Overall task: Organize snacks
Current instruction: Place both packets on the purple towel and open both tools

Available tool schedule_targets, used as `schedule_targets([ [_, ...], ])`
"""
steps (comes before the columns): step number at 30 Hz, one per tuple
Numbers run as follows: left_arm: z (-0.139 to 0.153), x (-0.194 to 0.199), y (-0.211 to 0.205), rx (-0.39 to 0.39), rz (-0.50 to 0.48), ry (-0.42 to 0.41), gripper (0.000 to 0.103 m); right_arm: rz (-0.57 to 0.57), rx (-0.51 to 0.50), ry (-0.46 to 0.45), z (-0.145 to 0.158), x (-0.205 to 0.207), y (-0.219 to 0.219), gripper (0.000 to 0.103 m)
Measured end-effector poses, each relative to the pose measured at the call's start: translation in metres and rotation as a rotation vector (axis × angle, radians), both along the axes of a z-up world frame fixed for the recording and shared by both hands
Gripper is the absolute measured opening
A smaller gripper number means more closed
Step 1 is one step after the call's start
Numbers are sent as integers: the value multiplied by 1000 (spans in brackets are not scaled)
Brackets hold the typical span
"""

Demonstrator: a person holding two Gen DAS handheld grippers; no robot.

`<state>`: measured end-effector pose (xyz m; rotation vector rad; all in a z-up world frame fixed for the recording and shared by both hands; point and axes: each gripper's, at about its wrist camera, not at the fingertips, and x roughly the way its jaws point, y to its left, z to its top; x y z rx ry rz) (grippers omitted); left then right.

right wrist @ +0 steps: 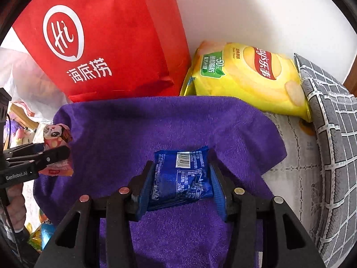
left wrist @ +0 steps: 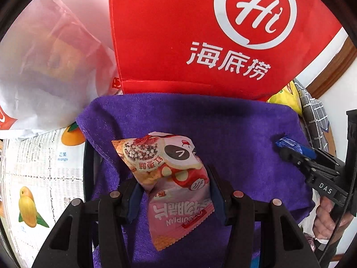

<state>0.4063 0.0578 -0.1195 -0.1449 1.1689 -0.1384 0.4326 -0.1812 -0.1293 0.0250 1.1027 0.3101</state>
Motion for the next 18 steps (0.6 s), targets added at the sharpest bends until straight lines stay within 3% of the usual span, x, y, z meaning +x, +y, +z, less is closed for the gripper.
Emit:
schedule_targets([
  [5, -5, 3, -9, 9, -9, 17, 51, 0, 15, -6, 7, -5, -3, 58],
  [7, -3, 4, -13, 25, -21, 17, 56, 1, 10, -11, 10, -7, -2, 65],
  [13, 17, -2, -15, 65, -32, -18, 71, 2, 34, -66, 45, -28, 4, 65],
  [18, 43, -14, -9, 74, -25, -93, 73, 1, 59, -143, 77, -57, 7, 65],
])
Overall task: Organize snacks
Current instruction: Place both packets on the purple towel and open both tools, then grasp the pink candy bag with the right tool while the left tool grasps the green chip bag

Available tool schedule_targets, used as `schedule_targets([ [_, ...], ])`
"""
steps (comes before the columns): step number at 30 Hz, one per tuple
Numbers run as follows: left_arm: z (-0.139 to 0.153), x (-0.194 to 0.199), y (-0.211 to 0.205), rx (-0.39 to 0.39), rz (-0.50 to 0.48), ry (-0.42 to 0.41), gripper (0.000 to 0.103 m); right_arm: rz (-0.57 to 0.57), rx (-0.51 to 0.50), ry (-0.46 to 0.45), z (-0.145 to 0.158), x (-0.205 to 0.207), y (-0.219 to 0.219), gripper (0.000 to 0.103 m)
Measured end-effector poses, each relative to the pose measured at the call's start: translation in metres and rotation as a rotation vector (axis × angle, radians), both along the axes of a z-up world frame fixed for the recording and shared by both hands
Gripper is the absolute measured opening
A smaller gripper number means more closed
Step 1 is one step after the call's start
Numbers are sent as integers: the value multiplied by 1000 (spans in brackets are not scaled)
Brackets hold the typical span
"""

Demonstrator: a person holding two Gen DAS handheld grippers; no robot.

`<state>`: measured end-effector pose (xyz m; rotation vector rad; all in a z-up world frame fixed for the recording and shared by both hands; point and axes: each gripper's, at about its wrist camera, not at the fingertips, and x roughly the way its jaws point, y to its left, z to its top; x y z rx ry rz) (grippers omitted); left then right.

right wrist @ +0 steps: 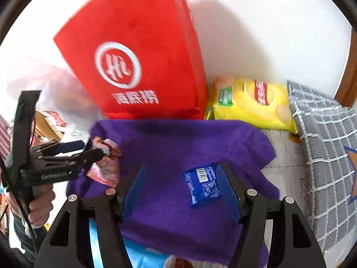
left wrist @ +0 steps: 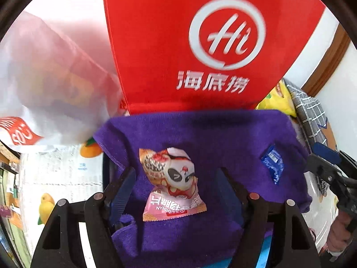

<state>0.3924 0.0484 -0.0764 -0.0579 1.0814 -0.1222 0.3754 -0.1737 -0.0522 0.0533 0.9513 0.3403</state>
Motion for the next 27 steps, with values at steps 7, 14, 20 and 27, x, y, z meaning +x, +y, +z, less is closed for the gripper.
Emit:
schedule_targets([
  [7, 41, -28, -5, 9, -42, -91, 73, -96, -76, -121, 28, -58, -19, 65],
  [14, 68, -71, -5, 0, -40, -127, 73, -128, -53, -67, 18, -110, -51, 63],
  [20, 67, -117, -9, 16, -20, -115, 75, -85, -1, 18, -18, -135, -49, 64],
  [27, 55, -169, 3, 52, 42, -91, 75, -55, -41, 34, -49, -146, -35, 64],
])
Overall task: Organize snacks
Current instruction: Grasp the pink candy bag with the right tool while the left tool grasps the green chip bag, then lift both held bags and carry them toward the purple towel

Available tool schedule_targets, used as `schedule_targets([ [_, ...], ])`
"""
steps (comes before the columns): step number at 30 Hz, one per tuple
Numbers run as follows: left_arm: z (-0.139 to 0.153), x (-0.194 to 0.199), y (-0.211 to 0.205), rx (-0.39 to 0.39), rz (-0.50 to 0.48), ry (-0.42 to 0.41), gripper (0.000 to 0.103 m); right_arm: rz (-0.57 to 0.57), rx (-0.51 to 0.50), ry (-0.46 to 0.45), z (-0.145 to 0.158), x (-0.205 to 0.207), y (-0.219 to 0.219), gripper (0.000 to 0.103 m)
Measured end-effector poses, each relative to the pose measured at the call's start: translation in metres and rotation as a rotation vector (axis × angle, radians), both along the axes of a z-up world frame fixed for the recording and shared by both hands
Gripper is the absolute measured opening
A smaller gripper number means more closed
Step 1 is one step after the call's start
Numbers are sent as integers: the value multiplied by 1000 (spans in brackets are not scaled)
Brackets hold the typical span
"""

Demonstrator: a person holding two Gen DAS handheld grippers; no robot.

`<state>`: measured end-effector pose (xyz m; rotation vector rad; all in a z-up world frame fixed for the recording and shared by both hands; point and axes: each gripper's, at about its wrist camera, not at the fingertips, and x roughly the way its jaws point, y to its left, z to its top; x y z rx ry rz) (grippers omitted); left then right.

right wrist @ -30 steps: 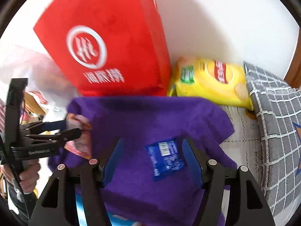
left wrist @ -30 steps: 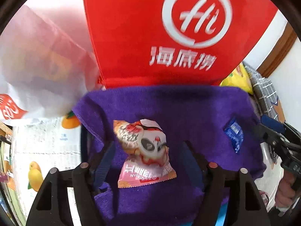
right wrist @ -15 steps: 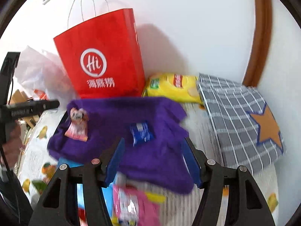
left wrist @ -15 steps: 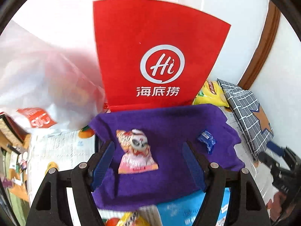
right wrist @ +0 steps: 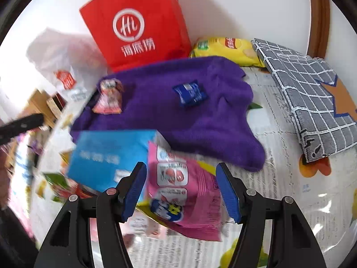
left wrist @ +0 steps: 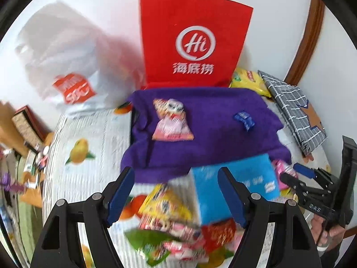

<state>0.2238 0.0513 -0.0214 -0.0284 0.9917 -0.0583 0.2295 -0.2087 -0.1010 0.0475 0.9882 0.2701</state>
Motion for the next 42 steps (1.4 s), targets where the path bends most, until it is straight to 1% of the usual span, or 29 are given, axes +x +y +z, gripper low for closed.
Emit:
schedule_targets([
  [1, -4, -8, 5, -9, 18, 9, 75, 5, -26, -21, -2, -4, 1, 66],
  [2, -7, -12, 7, -14, 26, 17, 75, 18, -28, -25, -4, -8, 1, 68],
  [5, -14, -27, 16, -30, 58, 43, 75, 38, -5, -4, -8, -17, -3, 71],
  [9, -19, -46, 26, -29, 83, 43, 75, 28, -42, -12, -13, -20, -7, 78],
  [12, -26, -58, 35, -39, 94, 46, 75, 23, -11, 1, -23, -17, -11, 83],
  [16, -33, -69, 47, -60, 109, 50, 75, 20, -31, 19, -31, -15, -8, 84],
  [18, -36, -75, 54, -69, 116, 43, 75, 21, -45, 9, -33, -17, -7, 84],
  [20, -41, -79, 60, -80, 119, 40, 75, 28, -42, 4, -33, -21, -8, 80],
  [21, -45, -83, 64, -86, 121, 43, 75, 22, -42, -8, -32, -26, -9, 71],
  [23, -52, -87, 69, -93, 124, 49, 75, -8, -51, -22, -29, -34, -12, 71],
  [26, -64, -90, 76, -120, 126, 59, 75, -29, -31, -28, -25, -48, -17, 70],
  [29, -75, -91, 74, -151, 110, 57, 75, -52, -28, -56, -21, -62, -20, 70],
  [34, -93, -84, 61, -148, 92, 70, 75, -73, -6, -82, -17, -86, -24, 70],
  [36, -100, -79, 62, -158, 120, 74, 73, -71, -4, -87, -15, -94, -24, 70],
  [38, -104, -77, 66, -184, 163, 69, 66, -68, -8, -100, -13, -102, -24, 70],
  [39, -106, -77, 67, -208, 172, 67, 59, -69, -10, -105, -12, -105, -24, 70],
  [40, -108, -76, 69, -231, 177, 69, 54, -69, -10, -111, -11, -108, -25, 70],
  [42, -111, -75, 71, -253, 185, 69, 46, -69, -11, -117, -12, -111, -25, 70],
])
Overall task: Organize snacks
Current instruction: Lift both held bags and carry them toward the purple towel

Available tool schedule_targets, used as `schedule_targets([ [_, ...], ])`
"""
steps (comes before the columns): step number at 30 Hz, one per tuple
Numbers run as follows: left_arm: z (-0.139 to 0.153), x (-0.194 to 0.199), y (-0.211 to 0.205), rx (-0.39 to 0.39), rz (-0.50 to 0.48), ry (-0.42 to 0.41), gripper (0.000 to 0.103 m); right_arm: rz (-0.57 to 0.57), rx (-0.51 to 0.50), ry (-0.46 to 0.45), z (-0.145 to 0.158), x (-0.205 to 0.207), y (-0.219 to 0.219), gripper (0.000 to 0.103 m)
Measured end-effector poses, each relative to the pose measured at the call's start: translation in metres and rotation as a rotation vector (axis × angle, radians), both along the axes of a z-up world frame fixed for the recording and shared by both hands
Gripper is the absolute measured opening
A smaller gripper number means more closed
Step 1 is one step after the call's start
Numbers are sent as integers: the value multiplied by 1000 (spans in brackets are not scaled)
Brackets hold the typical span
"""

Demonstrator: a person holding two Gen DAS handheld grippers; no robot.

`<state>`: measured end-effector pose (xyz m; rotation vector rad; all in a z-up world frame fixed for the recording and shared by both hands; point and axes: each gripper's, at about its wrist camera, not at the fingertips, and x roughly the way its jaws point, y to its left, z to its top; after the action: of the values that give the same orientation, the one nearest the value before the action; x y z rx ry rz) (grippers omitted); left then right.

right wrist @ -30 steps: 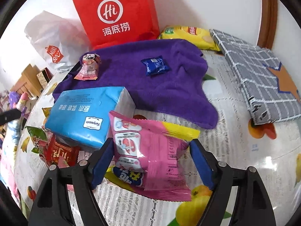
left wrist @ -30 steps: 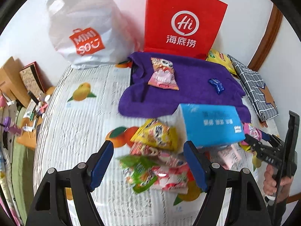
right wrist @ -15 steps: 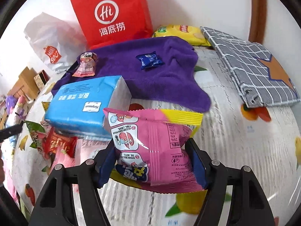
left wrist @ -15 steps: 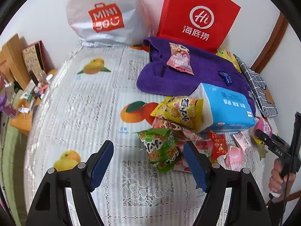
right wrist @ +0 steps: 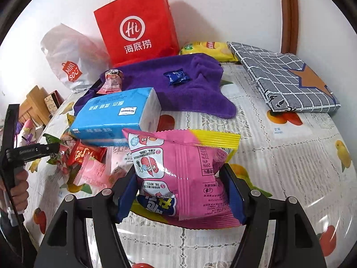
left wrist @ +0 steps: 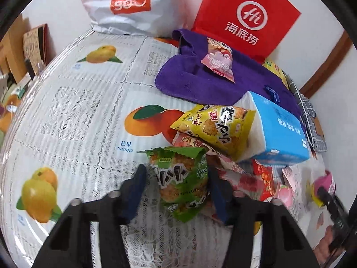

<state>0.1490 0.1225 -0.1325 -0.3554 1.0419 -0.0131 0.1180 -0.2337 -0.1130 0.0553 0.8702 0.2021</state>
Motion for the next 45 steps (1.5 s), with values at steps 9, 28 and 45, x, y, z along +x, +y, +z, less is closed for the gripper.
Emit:
schedule_targets([
  [9, -3, 6, -5, 42, 10, -24, 45, 11, 16, 15, -9, -2, 0, 70],
  [28, -9, -25, -3, 52, 82, -140, 42, 31, -45, -63, -23, -10, 9, 70],
  [45, -12, -25, -11, 100, 56, -172, 48, -7, -18, -99, -28, -7, -1, 70],
])
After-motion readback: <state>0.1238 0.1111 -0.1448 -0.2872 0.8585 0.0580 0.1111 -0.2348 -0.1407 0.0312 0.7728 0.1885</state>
